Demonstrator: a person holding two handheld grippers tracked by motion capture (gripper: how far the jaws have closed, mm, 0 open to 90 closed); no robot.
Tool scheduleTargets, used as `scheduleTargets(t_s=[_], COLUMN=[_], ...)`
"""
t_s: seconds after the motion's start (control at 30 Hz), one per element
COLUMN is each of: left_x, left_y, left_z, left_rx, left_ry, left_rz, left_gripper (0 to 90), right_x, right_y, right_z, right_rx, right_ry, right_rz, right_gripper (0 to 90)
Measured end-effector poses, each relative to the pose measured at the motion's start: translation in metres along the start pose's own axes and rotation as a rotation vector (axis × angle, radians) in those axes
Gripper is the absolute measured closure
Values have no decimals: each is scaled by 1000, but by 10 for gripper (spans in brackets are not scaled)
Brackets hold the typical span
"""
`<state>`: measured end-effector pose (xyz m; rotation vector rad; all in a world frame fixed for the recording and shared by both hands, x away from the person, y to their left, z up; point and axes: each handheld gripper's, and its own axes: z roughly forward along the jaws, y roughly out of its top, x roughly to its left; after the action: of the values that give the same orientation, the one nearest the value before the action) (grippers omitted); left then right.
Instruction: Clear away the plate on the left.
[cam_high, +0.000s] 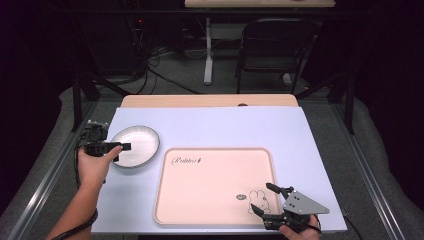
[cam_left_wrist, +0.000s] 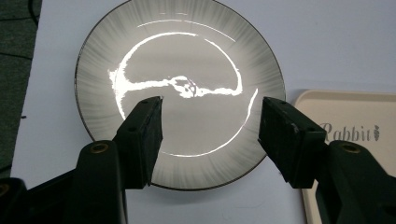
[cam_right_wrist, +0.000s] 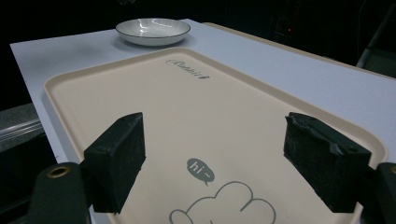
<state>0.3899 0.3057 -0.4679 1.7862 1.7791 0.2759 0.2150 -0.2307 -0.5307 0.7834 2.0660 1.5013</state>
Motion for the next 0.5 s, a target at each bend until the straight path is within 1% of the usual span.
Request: scheduleTargets(t_s=[0.1, 0.23, 0.33, 0.4, 0.43, 0.5], left_x=[2, 6, 9, 13, 13, 15], left_y=[2, 6, 8, 10, 10, 12], left_z=[-1, -3, -2, -2, -2, -1], left_rx=[4, -2, 5, 4, 4, 1], left_ry=[10, 31, 45, 44, 44, 34], left_rz=[-3, -19, -29, -53, -53, -77], left_gripper=[396, 396, 395, 396, 397, 399], right_x=[0, 0, 0, 0, 0, 0], right_y=[0, 0, 0, 0, 0, 0], right_z=[0, 0, 0, 0, 0, 0], right_rx=[-1, 1, 2, 1, 1, 2], right_ry=[-1, 0, 1, 0, 0, 0], right_rz=[1, 2, 4, 3, 3, 5], right_gripper=[202, 202, 202, 202, 202, 202])
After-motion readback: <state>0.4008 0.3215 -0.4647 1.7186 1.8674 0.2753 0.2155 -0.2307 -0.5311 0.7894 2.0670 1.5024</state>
